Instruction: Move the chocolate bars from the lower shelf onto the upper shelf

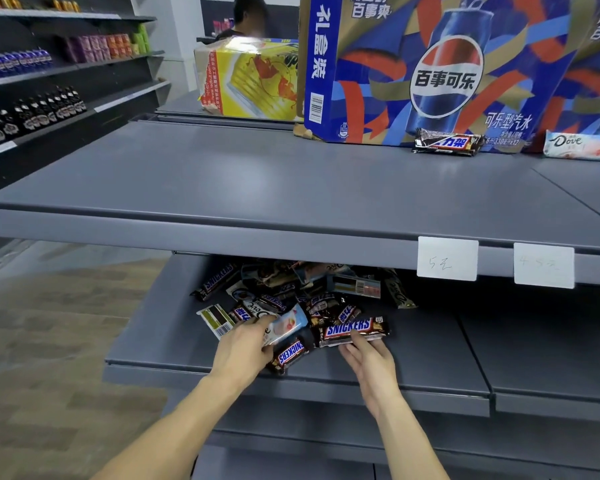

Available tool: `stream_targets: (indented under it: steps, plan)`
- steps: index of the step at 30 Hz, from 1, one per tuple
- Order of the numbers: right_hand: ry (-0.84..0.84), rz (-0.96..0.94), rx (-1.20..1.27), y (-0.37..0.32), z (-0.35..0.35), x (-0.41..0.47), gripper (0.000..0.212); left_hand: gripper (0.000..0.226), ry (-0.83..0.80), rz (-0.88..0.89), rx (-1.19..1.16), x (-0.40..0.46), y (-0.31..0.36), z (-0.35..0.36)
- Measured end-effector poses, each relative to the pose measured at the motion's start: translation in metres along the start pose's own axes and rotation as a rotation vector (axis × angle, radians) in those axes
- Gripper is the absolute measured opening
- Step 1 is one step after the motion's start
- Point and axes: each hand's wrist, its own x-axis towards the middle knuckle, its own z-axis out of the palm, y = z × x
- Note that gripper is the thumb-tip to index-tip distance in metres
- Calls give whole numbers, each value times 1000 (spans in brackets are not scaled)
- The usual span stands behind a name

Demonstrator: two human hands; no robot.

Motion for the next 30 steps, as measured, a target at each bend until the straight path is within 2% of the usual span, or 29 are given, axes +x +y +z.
stream_targets:
  steps: [3, 5, 7, 9, 13, 16, 18, 23, 26, 30]
  plan:
    - [179, -117, -77, 6, -3, 3, 30, 58, 49, 5, -29, -2, -3, -3]
    - [341, -247, -279, 11, -7, 4, 48, 61, 47, 24, -41, -2, -7, -4]
    - [413, -339, -490, 9, -13, 2, 66, 62, 20, 33, -42, -2, -11, -4]
    - [413, -417, -696, 4, -16, -1, 72, 63, 2, 30, -42, 0, -16, -1]
    - [392, -520, -992, 6, -15, 0, 68, 66, -18, 36, -35, 2, -18, 7]
    - [181, -501, -1268, 7, -12, 7, 64, 65, -14, 30, -46, 6, -17, 10]
    - [80, -444, -1366, 2, -10, 14, 57, 67, -16, -2, -89, 9, -18, 10]
    - [83, -437, -1354, -3, -10, 17, 40, 67, 71, 17, -266, 6, -23, 5]
    - [123, -525, -1136, 0, -3, 9, 35, 66, 132, 23, -356, 1, -27, -2]
    - [48, -663, -896, -10, 23, -13, 32, 67, 191, 16, -449, -6, -33, -13]
